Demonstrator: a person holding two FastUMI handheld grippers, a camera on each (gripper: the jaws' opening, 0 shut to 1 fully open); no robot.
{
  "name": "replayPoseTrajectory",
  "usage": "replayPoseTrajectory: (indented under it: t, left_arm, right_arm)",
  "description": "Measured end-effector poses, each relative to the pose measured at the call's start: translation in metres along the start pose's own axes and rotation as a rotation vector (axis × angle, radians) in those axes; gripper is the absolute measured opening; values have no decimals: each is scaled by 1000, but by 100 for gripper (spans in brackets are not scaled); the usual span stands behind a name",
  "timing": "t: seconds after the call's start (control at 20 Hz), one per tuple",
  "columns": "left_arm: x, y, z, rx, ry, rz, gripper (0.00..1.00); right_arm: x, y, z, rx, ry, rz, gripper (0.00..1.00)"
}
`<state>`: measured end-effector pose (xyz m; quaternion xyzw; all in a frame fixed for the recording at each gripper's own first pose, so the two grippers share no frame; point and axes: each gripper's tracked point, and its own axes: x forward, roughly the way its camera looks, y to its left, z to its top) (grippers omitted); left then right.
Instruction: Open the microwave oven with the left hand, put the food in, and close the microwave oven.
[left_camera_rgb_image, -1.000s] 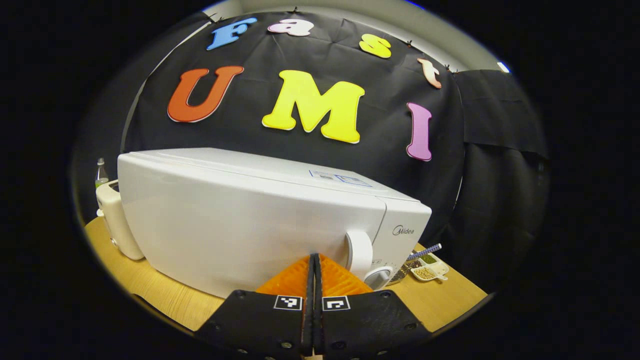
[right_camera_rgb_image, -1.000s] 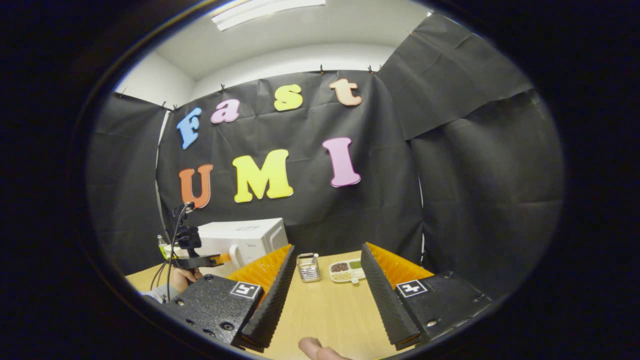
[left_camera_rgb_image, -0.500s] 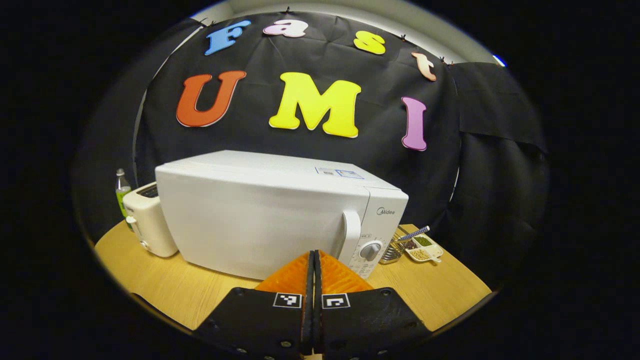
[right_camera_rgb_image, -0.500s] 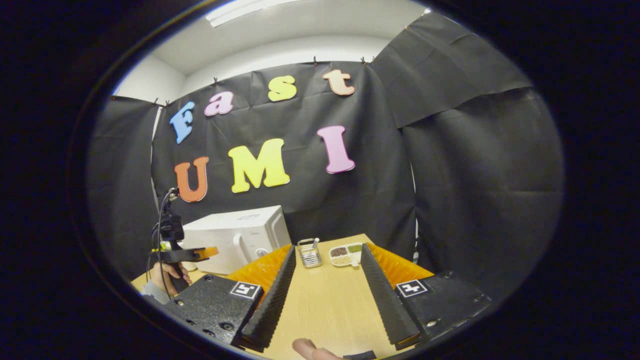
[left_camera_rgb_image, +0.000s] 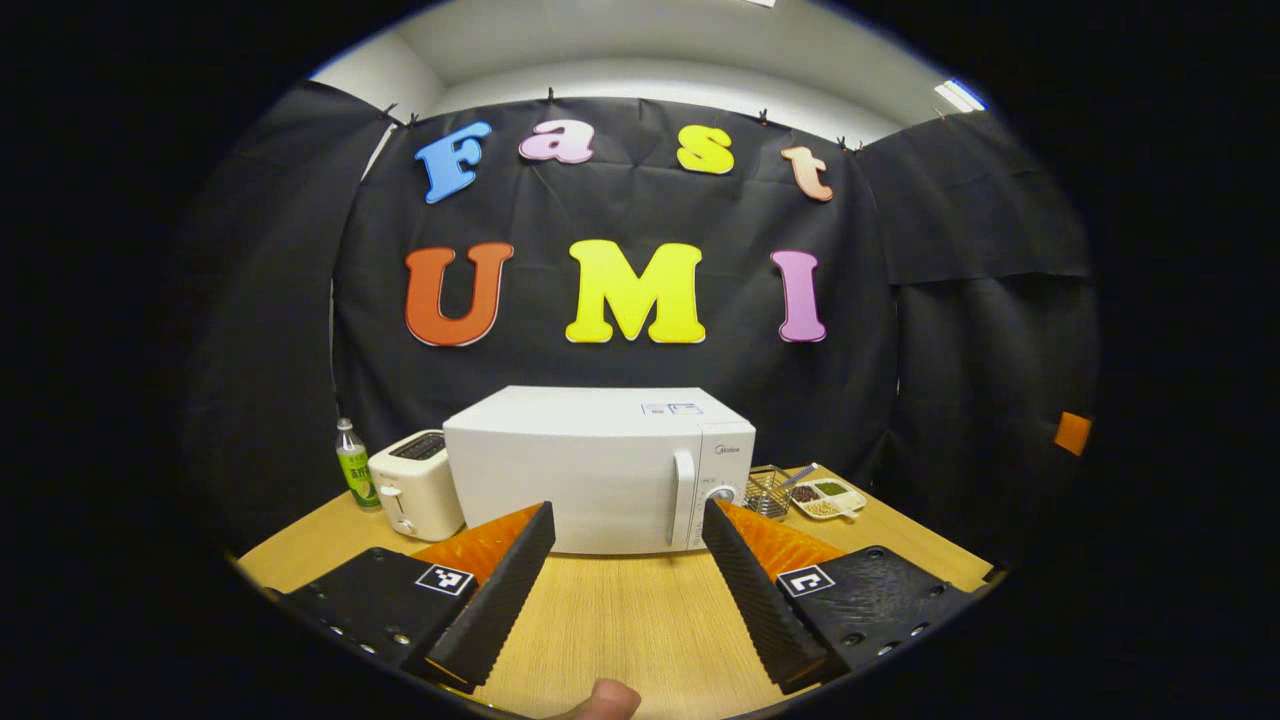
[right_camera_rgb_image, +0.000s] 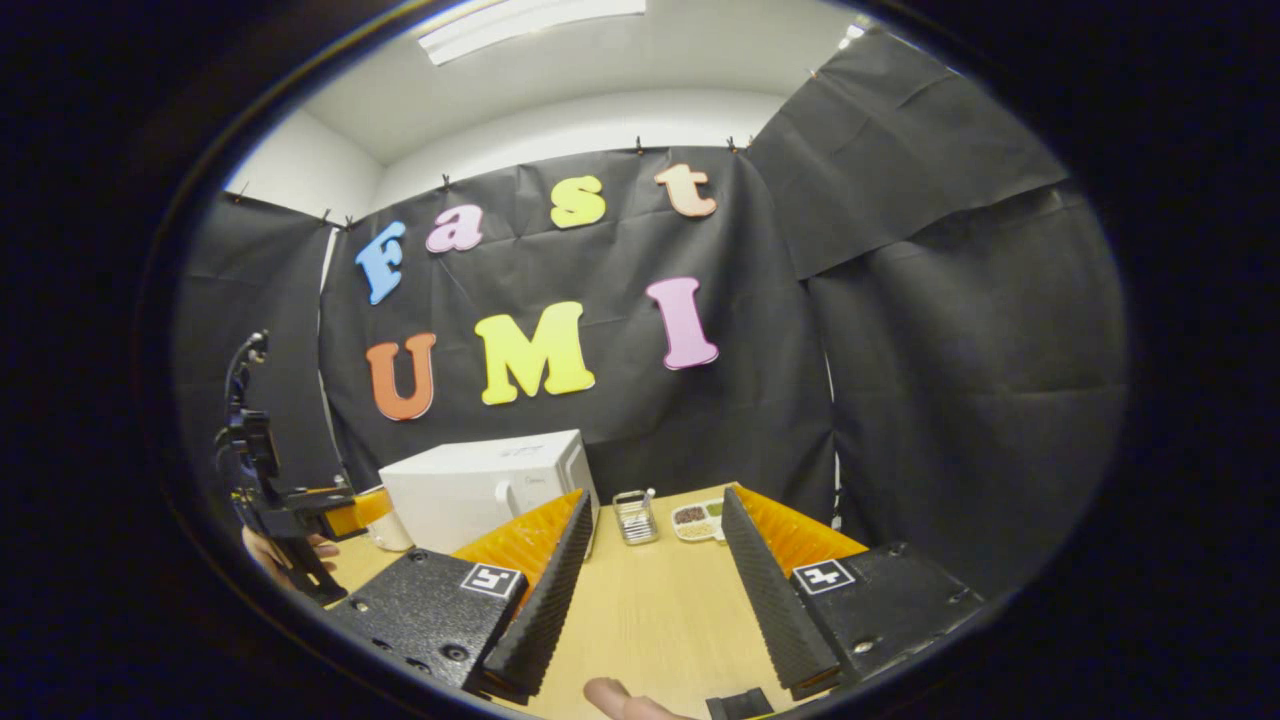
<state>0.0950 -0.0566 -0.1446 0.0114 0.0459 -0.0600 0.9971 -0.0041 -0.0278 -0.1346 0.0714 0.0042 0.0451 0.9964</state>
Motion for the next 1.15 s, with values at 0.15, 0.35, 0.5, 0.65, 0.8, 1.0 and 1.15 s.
replayPoseTrajectory:
  t: [0.15, 0.35, 0.5, 0.65, 0.8, 1.0, 1.15]
  left_arm:
    - [-49, 5, 15, 14, -28, 42, 94]
    - [-105, -10, 20, 37, -50, 28, 95]
    - [-145, -9, 26, 54, -105, 56, 96]
    - [-170, -5, 34, 36, -166, 75, 96]
    - [-176, -4, 35, 22, -174, 70, 96]
    - [-173, -7, 32, -1, -156, 44, 96]
    - [-171, -9, 32, -2, -152, 41, 96]
  right_arm:
    - [-17, 12, 6, -22, -26, 0, 84]
    - [-40, 35, 17, -49, -57, 21, 84]
    - [-52, 52, 26, -70, -78, 43, 84]
    - [-59, 68, 25, -85, -81, 71, 84]
    - [-59, 74, 20, -100, -71, 82, 84]
    - [-57, 76, 15, -99, -51, 96, 84]
    - [-57, 71, 18, -98, -59, 83, 84]
